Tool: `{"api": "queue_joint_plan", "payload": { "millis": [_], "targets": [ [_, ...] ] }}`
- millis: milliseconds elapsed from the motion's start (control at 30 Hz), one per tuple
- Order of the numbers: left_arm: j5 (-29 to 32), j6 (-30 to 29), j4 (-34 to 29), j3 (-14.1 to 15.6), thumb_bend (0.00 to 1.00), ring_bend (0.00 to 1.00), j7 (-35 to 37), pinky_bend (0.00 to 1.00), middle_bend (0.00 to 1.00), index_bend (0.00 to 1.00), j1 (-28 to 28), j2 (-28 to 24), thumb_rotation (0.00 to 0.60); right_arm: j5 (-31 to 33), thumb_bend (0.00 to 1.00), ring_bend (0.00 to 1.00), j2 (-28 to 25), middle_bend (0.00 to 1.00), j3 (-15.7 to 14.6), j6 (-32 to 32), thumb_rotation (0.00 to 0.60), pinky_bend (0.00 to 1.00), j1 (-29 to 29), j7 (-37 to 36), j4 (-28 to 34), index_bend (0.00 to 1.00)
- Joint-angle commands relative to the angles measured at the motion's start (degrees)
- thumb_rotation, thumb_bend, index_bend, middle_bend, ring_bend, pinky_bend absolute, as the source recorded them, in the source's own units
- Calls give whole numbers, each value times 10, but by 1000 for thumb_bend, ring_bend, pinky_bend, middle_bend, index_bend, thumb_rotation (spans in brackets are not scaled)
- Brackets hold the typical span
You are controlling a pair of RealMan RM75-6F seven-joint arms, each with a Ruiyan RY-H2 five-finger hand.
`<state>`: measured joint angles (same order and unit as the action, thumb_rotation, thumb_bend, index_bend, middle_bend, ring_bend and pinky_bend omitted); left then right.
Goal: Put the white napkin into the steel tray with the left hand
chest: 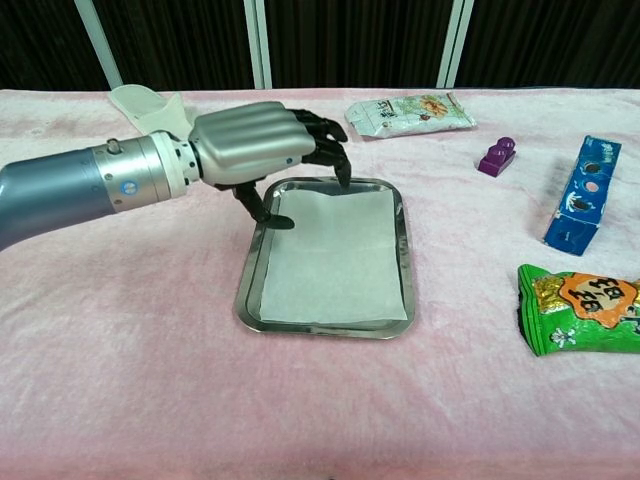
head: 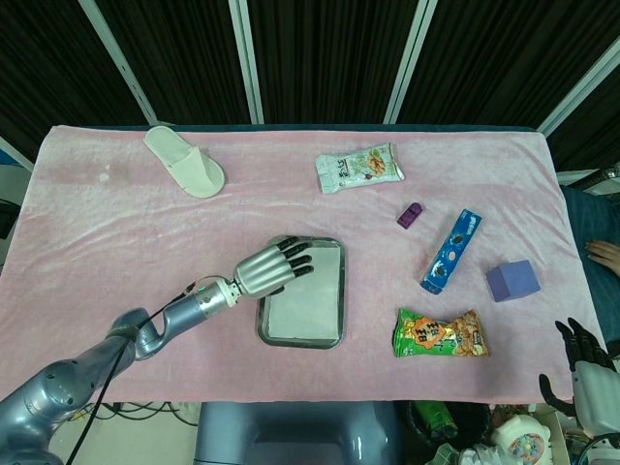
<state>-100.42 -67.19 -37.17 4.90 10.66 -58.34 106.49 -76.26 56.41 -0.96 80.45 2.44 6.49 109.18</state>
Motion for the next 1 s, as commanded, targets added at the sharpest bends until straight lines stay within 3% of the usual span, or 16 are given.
{"api": "queue_joint_plan", "payload": {
  "millis": [33, 167, 300, 333, 367, 600, 733, 1000],
  "targets": [
    [36, -15, -58, -24, 212, 114, -61, 175, 267, 297, 34, -43, 600, -1, 357, 58, 0, 0, 1, 1, 600, 164, 0, 1, -1, 0],
    [83, -18, -147, -41, 212, 109, -126, 167, 238, 277, 78, -107, 600, -3, 356, 58, 0, 0, 2, 4, 600, 164, 0, 2, -4, 0],
    [147, -26, -280, -53, 211, 106, -209, 183, 231, 264, 138, -195, 600, -6, 356, 58, 0, 0, 3, 9, 600, 165, 0, 4, -7, 0],
    [180, -76, -335, -45, 212, 105, -222, 186, 231, 265, 202, -250, 600, -11, 356, 58, -1, 0, 3, 10, 600, 165, -1, 8, -10, 0],
    [189, -92, -373, -38, 212, 103, -234, 189, 232, 264, 225, -277, 600, -14, 356, 58, -1, 0, 3, 10, 600, 165, -1, 10, -12, 0],
    [274, -141, -523, -29, 212, 52, -265, 155, 192, 253, 321, -375, 600, -33, 336, 57, -5, 0, 0, 12, 600, 162, -4, 13, -23, 0],
    [293, -184, -568, -21, 211, 35, -237, 147, 184, 243, 380, -407, 600, -45, 317, 55, -7, 0, -2, 13, 600, 159, -5, 9, -30, 0],
    [291, -211, -567, 5, 211, 0, -167, 76, 148, 227, 463, -415, 600, -62, 317, 55, -7, 0, -4, 20, 600, 150, -4, -1, -35, 0]
  ]
}}
